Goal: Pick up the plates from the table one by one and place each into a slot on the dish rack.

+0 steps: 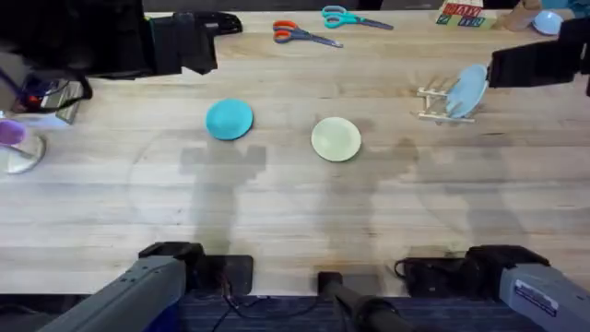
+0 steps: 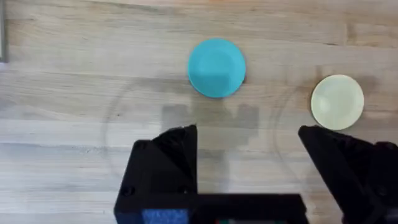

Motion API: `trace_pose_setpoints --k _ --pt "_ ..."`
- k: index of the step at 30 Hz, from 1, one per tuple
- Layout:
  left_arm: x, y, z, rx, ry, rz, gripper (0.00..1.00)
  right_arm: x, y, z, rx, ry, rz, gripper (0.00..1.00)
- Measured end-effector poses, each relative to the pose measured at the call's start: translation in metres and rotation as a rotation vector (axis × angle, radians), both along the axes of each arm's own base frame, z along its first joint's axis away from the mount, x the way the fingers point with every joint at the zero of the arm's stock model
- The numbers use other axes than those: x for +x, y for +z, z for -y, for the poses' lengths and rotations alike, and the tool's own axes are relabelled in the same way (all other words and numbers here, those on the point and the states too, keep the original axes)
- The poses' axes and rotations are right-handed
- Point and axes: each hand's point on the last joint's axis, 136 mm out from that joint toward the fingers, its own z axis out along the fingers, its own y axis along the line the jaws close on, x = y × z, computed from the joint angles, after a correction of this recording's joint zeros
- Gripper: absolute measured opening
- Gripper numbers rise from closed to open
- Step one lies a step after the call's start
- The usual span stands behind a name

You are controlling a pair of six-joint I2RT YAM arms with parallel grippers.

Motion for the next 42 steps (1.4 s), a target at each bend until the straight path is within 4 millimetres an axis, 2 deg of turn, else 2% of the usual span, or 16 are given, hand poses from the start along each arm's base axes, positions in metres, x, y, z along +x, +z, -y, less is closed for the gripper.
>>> trace_pose_setpoints --k 5,11,16,17,20,22,25,29,38,42 --pt "0.005 -0.005 0.000 0.000 0.000 -0.021 0.994 -0.003 -0.006 0.000 0.032 -0.042 -0.040 0.994" --pt "0.012 -0.001 0.000 0.000 0.000 0.012 0.992 -0.020 -0.014 0.000 0.059 -0.084 -0.113 0.995" --pt "0.011 -0.001 0.000 0.000 0.000 0.010 0.995 -0.021 -0.015 0.000 0.066 -0.095 -0.116 0.995" --pt "0.011 -0.001 0.000 -0.002 0.002 0.011 0.971 -0.021 -0.015 0.000 0.067 -0.096 -0.116 0.995" --pt "0.011 -0.001 0.003 -0.018 -0.001 0.011 0.800 -0.020 -0.014 0.000 0.068 -0.096 -0.112 0.995" --pt "0.012 0.000 0.004 -0.026 -0.005 0.011 0.531 -0.020 -0.014 0.000 0.068 -0.097 -0.110 0.995" --pt "0.011 0.000 0.007 -0.040 -0.014 0.011 0.045 -0.021 -0.014 0.000 0.068 -0.097 -0.115 0.995" --pt "0.007 -0.002 0.016 -0.083 -0.040 -0.009 0.042 -0.021 -0.014 0.000 0.068 -0.097 -0.116 0.993" --pt "0.002 0.003 0.052 -0.270 -0.150 -0.027 0.041 -0.021 -0.014 0.000 0.070 -0.100 -0.116 0.995" --pt "0.000 -0.003 0.065 -0.347 -0.183 -0.086 0.042 -0.021 -0.014 0.000 0.070 -0.100 -0.116 0.995"
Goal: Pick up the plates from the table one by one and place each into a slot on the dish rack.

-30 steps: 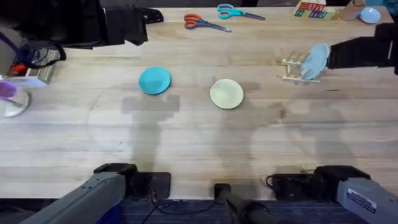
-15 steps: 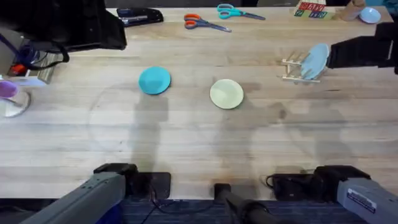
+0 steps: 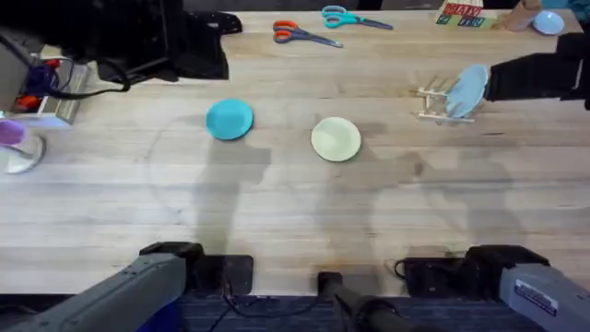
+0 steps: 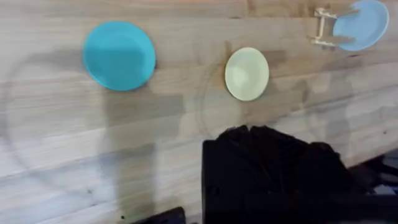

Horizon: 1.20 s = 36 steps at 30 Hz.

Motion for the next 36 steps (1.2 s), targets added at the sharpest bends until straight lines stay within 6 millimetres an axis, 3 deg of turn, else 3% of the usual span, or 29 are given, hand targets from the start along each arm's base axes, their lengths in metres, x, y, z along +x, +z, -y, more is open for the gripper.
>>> trace_pose_setpoints --k 7,13,25,36 --pt "0.002 -0.016 0.009 -0.054 -0.025 -0.106 0.042 0.000 0.000 0.000 0.000 0.000 0.000 0.995" --pt "0.007 -0.020 0.021 -0.065 -0.069 -0.090 0.042 0.000 0.000 0.000 0.000 0.000 0.000 0.995" --pt "0.012 -0.075 0.062 -0.155 -0.175 -0.112 0.043 0.000 0.000 0.000 0.000 0.000 0.000 0.996" --pt "0.002 -0.107 0.091 -0.260 -0.259 -0.150 0.041 0.000 0.000 0.000 0.000 0.000 0.000 0.995"
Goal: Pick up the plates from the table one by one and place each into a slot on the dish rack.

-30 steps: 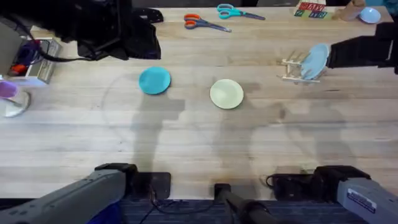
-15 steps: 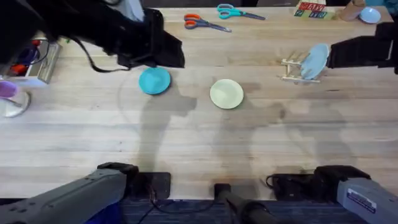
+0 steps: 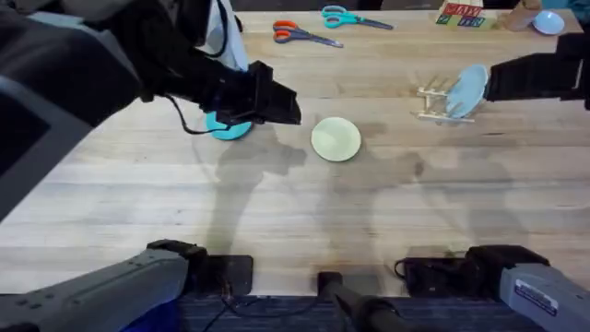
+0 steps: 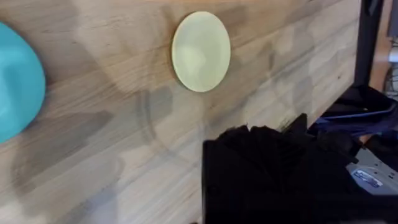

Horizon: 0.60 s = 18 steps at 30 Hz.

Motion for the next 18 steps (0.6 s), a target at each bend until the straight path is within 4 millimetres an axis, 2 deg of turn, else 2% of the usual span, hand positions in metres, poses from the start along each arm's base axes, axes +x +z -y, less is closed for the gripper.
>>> trace_pose_setpoints --k 14,18 --pt "0.016 -0.033 0.013 -0.045 -0.010 -0.117 0.041 0.000 0.000 0.000 0.000 0.000 0.000 0.995" --pt "0.022 -0.041 0.022 -0.049 -0.037 -0.102 0.041 0.000 0.000 0.000 0.000 0.000 0.000 0.995"
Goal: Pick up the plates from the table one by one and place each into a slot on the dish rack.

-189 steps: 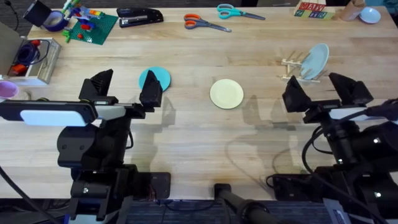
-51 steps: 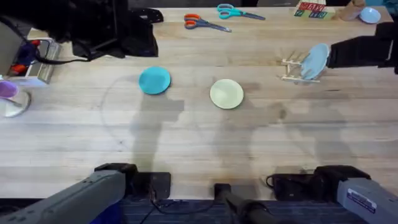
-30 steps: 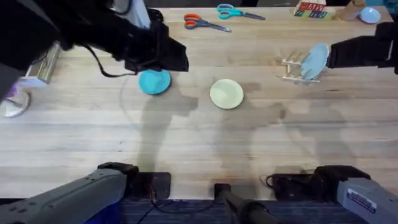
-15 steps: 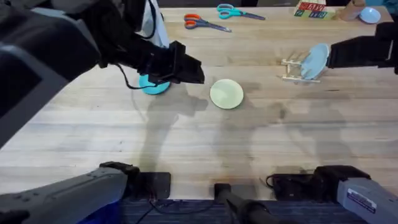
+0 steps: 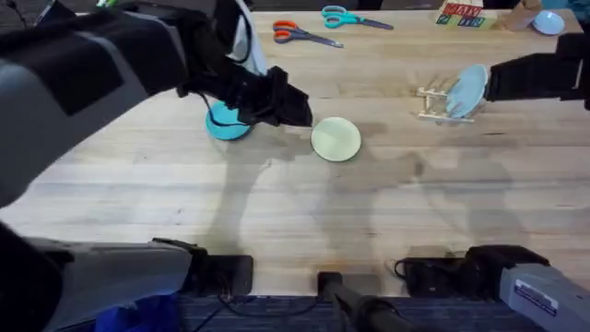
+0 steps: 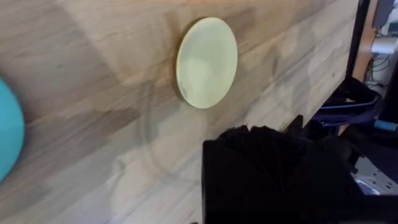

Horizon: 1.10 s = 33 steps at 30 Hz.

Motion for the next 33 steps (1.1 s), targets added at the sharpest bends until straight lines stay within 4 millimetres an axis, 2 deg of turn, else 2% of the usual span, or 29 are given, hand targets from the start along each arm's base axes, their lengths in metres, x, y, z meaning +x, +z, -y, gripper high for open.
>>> trace_pose_setpoints --k 8,33 --pt "0.001 -0.019 0.027 -0.001 -0.076 0.004 0.041 0.000 0.000 0.000 0.000 0.000 0.000 0.995" --pt "0.023 -0.051 0.028 0.036 -0.050 0.009 0.040 0.000 0.000 0.000 0.000 0.000 0.000 0.995"
